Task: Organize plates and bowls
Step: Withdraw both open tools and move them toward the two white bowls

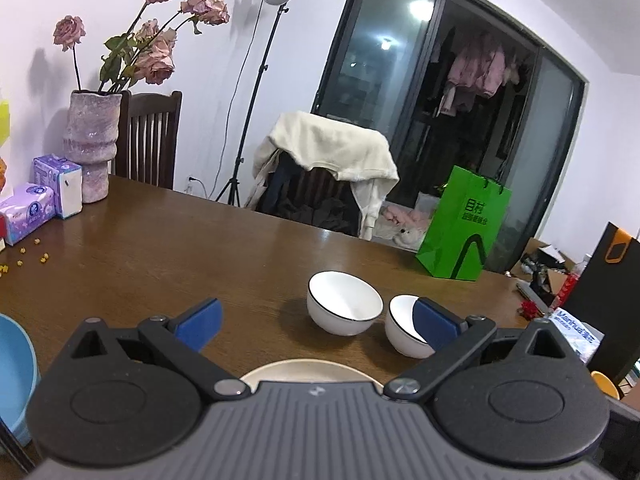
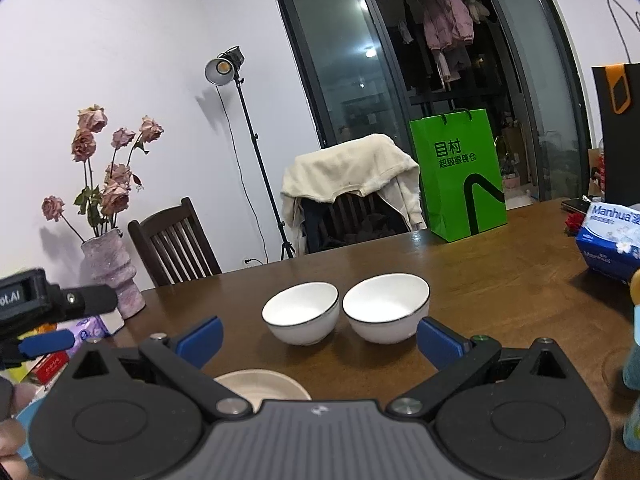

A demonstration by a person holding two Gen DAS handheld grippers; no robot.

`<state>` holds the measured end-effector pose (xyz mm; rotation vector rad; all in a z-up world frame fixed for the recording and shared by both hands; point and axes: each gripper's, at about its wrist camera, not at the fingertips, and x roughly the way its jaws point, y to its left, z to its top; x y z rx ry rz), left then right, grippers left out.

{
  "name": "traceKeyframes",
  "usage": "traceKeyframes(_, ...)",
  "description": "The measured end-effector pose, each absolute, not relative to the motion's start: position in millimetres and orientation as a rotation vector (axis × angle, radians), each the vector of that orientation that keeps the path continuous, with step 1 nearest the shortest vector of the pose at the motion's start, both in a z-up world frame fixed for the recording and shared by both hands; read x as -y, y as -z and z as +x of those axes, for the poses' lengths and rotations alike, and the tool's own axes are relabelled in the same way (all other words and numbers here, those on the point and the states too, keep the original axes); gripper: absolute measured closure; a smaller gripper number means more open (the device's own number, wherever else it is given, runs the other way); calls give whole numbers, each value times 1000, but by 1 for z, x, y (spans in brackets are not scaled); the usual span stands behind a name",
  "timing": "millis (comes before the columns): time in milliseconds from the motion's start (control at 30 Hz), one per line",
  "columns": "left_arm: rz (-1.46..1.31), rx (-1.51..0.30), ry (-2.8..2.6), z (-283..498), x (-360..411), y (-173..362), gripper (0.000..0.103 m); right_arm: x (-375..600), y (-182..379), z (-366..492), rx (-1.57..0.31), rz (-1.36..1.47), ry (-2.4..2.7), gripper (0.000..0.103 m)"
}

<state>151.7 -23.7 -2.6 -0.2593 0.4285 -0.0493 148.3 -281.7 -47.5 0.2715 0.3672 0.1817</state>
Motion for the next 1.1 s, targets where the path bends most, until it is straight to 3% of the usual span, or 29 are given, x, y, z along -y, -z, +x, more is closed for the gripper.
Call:
traceKeyframes(667,-319,-456,-65,221,19,-33,0,250,-15,234,-396,195,-169,0)
traceKeyframes(1100,-364,-511,-142,300,5,-26,0,260,-7,308,-478,264,-161,0)
